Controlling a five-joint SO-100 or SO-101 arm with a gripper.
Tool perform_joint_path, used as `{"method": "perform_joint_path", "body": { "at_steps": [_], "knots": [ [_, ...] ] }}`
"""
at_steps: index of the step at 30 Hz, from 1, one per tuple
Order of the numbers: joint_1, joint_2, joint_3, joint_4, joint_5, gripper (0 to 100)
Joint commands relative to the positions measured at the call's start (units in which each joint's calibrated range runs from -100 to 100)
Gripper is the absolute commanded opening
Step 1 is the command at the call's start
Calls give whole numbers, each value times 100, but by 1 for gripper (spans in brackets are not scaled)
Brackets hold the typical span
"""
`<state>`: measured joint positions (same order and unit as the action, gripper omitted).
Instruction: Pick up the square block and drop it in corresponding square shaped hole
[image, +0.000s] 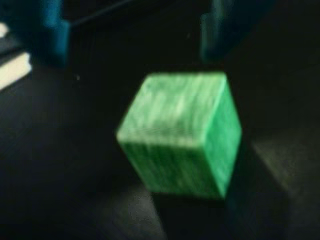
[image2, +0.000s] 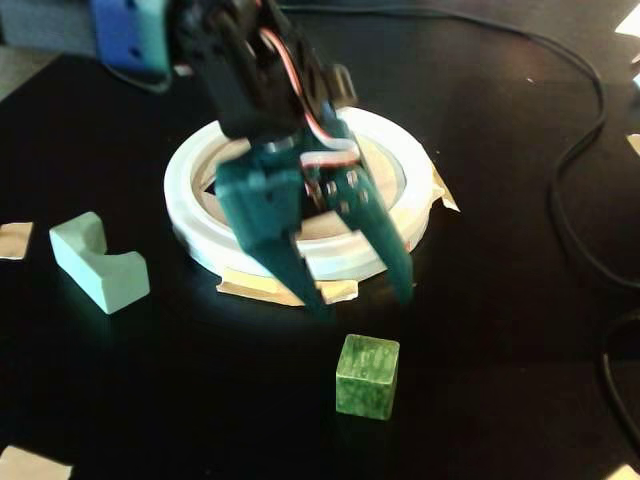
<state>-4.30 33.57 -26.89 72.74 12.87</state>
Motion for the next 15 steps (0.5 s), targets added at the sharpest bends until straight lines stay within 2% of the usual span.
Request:
{"method": "perform_joint_path", "body": {
  "at_steps": [1, 15],
  "knots": [
    [92, 543, -972, 86, -34, 46],
    [105, 920, -1182, 136, -234, 46]
  ]
}}
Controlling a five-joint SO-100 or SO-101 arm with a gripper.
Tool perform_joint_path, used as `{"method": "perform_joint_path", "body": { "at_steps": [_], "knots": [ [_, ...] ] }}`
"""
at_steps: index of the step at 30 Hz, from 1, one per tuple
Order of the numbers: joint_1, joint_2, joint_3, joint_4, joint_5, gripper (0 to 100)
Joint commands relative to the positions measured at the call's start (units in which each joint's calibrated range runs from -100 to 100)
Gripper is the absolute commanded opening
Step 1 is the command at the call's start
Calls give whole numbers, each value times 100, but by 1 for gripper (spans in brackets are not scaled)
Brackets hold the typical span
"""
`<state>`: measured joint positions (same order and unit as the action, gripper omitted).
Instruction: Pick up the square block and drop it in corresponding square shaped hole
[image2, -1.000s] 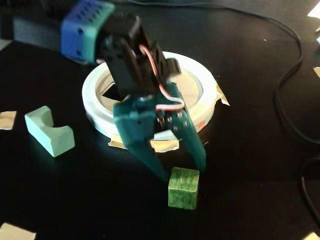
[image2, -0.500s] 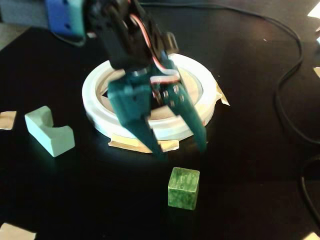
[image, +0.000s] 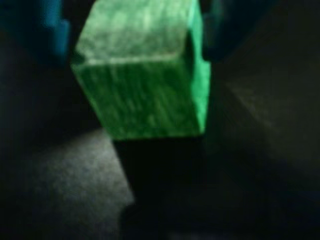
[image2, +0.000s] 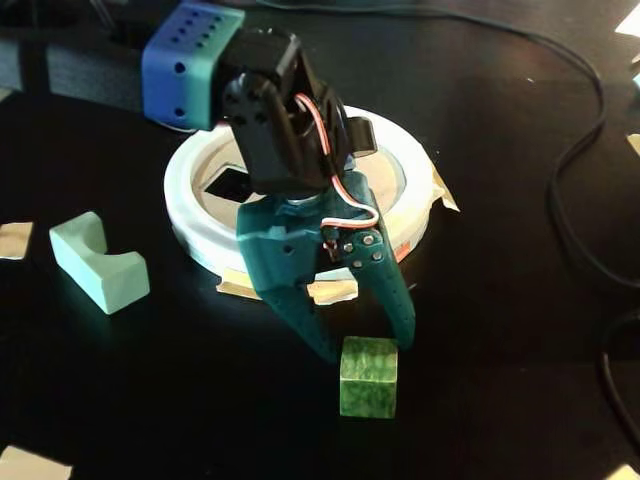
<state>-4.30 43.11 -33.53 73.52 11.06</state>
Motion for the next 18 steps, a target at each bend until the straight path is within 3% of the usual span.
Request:
{"method": "perform_joint_path", "body": {
  "at_steps": [1, 12, 15, 18],
  "knots": [
    [105, 19, -527, 59, -54, 46],
    [105, 127, -527, 49, -54, 43],
    [92, 46, -527, 49, -54, 28],
    [92, 37, -527, 49, -54, 25]
  ]
}}
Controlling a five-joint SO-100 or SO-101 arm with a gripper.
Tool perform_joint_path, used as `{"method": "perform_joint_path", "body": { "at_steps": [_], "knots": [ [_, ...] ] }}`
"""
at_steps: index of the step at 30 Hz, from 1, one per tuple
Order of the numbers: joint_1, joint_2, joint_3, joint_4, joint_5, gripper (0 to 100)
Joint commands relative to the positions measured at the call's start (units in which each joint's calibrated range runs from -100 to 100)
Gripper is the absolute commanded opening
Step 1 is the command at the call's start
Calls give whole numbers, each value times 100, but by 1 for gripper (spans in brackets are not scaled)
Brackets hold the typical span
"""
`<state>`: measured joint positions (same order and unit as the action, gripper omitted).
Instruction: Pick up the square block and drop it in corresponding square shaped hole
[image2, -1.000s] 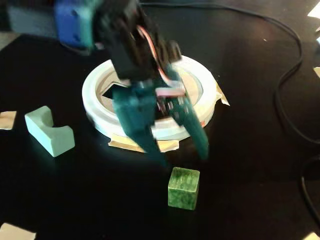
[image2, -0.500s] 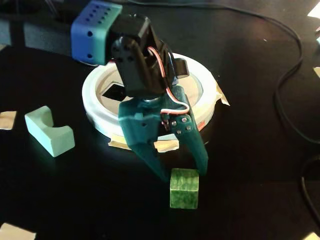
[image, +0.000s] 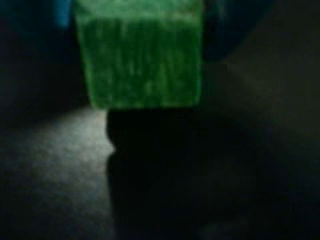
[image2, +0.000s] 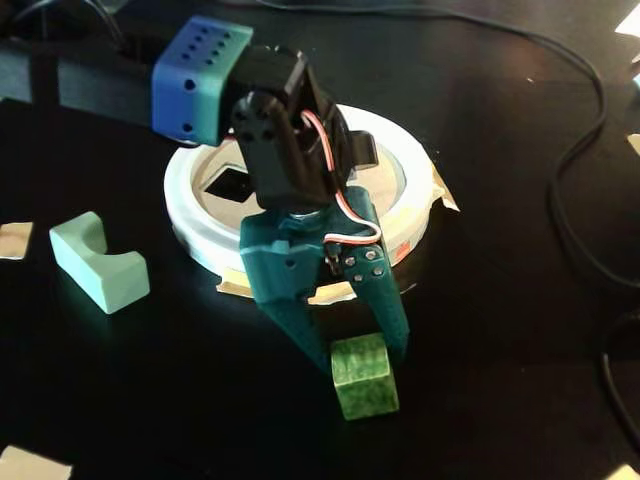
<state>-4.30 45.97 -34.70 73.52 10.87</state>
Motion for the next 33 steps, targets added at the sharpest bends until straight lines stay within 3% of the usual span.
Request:
{"method": "perform_joint_path", "body": {
  "at_steps": [1, 11, 16, 27, 33],
  "knots": [
    [92, -248, -410, 49, -34, 25],
    [105, -1180, -410, 621, -39, 26],
    [-57, -1753, -410, 1163, -98, 34],
    [-444, -2828, -410, 2648, -752, 32],
    [-1393, -3222, -410, 2648, -1392, 32]
  ]
}}
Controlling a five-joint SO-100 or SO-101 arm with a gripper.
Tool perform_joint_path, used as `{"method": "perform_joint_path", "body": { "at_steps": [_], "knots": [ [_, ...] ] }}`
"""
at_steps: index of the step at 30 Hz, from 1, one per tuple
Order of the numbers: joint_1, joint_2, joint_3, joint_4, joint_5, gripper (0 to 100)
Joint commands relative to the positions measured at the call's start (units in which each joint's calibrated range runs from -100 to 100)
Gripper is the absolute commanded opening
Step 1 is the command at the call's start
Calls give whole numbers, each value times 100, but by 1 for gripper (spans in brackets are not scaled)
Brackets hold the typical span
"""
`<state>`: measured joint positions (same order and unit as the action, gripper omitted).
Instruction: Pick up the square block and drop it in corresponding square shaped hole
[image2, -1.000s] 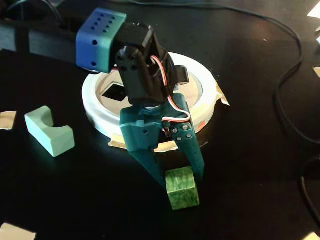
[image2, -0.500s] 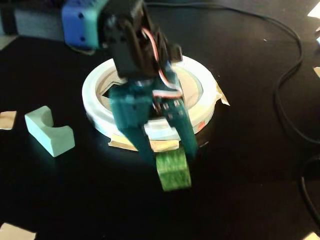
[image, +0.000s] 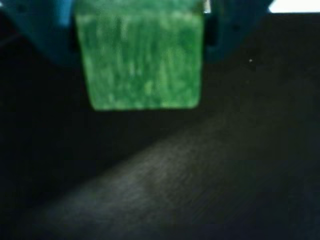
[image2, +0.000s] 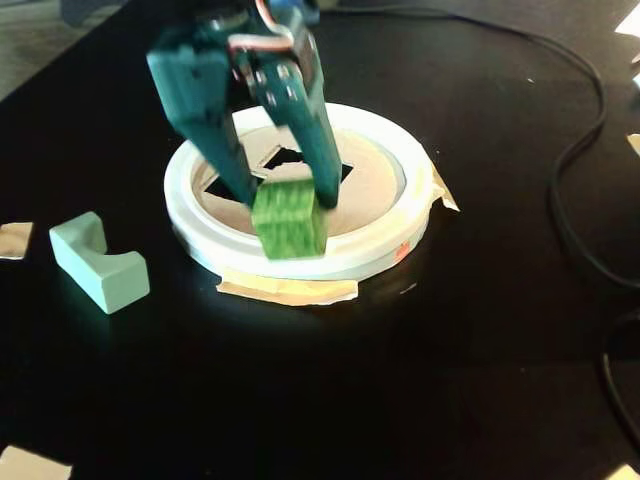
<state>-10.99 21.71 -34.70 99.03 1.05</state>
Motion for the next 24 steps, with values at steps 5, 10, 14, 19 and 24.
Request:
{"method": "perform_joint_path", "body": {
  "at_steps": [5, 10, 14, 19, 24],
  "knots": [
    [-1585, -1065, -301, 97, -1035, 32],
    [-2247, -1074, -346, 97, -1568, 32],
    [-2909, -1020, -291, 97, -1905, 33],
    [-3346, -967, 109, 97, -2193, 34],
    [-3408, -1047, 1157, 97, -2315, 34]
  ]
}}
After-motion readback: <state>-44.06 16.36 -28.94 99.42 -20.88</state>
